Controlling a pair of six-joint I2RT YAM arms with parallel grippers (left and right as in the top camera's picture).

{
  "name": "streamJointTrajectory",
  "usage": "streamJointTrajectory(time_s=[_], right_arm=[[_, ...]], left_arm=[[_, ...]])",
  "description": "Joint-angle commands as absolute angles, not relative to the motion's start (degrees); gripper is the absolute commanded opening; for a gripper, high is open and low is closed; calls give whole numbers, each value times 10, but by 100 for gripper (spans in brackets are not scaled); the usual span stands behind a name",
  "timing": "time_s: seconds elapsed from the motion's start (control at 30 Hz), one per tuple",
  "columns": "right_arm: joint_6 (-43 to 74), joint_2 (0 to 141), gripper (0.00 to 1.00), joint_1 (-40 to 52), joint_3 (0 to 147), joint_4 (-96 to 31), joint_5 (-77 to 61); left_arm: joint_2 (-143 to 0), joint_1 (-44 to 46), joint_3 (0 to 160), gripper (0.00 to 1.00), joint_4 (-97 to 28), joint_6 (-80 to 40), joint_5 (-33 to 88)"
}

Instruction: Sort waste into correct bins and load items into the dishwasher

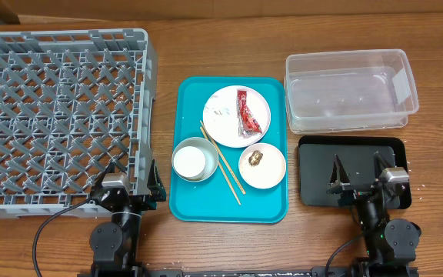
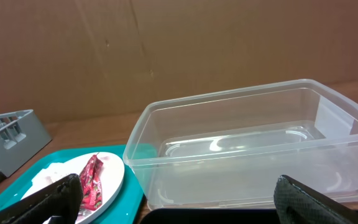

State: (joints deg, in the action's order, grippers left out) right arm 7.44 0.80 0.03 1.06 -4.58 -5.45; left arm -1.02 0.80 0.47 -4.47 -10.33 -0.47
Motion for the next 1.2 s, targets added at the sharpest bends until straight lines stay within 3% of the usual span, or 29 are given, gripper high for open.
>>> streamJointTrajectory(time_s=[0.0, 0.2, 0.5, 0.9, 1.0, 1.17], right_arm=[[75, 3, 100, -1, 5, -44, -47], [137, 3, 100, -1, 12, -40, -51], [138, 29, 100, -1, 109, -47, -96], [115, 325, 100, -1, 356, -146, -207], [53, 437, 100, 0, 450, -218, -275], [43, 607, 100, 6, 633, -384, -282]], left_arm=[[-6, 12, 4, 100, -45, -95, 1], [-6, 11, 16, 100, -51, -105, -6], [-60, 11, 126, 100, -108, -105, -19], [-386, 11, 439, 100, -393, -97, -19], [-459, 11, 508, 100, -474, -92, -17], [-541, 11, 577, 100, -566, -97, -13]])
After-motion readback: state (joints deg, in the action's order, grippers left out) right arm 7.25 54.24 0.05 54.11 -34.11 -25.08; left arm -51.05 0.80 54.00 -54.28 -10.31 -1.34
